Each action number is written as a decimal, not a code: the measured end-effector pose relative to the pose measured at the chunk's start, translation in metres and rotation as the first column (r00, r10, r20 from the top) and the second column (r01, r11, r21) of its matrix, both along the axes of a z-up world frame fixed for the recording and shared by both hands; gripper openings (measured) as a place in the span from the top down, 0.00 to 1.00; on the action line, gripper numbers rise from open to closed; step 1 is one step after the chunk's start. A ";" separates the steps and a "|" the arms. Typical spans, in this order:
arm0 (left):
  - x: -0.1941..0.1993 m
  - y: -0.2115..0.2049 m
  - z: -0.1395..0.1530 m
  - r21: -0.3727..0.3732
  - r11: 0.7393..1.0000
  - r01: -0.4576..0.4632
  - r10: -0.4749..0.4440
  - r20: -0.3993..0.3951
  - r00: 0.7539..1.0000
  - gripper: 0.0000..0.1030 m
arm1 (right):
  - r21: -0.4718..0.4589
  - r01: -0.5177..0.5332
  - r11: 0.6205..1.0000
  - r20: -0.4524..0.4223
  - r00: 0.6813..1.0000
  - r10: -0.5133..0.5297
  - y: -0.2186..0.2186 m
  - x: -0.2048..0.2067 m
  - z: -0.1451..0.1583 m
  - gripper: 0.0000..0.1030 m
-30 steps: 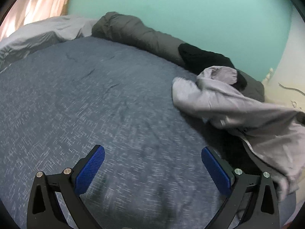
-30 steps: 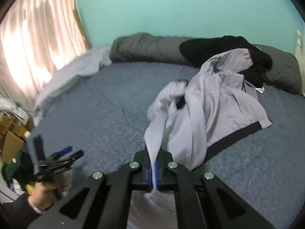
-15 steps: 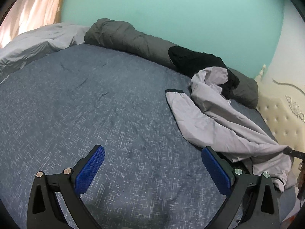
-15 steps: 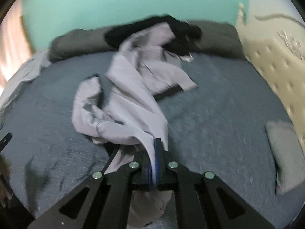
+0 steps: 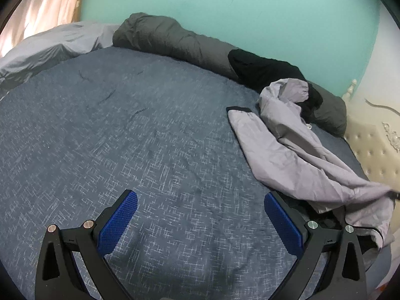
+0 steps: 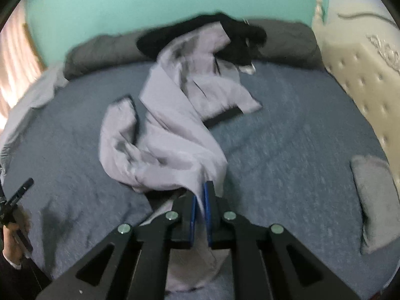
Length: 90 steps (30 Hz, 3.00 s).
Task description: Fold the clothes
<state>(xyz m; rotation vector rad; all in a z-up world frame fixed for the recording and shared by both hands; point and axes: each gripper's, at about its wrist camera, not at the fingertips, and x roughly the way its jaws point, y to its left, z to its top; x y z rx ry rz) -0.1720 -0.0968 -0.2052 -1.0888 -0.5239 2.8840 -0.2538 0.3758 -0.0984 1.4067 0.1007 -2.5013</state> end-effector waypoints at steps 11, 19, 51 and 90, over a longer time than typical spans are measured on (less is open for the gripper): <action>-0.012 0.007 -0.008 -0.006 1.000 0.011 -0.011 0.006 1.000 0.00 | 0.008 0.107 0.994 -0.123 0.987 -0.106 0.016 0.015 0.037 0.94; -0.025 0.015 -0.016 -0.015 1.000 0.017 -0.017 0.001 1.000 0.00 | -0.023 -0.056 0.998 -0.094 0.994 0.053 -0.067 -0.017 0.028 0.65; -0.031 0.022 -0.023 -0.036 0.997 0.061 -0.061 0.003 0.998 0.00 | 0.163 -0.261 0.951 -0.040 0.962 0.271 -0.173 -0.095 -0.055 0.99; 0.035 0.052 0.078 -0.130 0.968 0.213 -0.222 -0.063 0.973 0.00 | -0.003 -0.306 0.952 -0.198 0.933 0.300 -0.104 0.023 0.054 0.97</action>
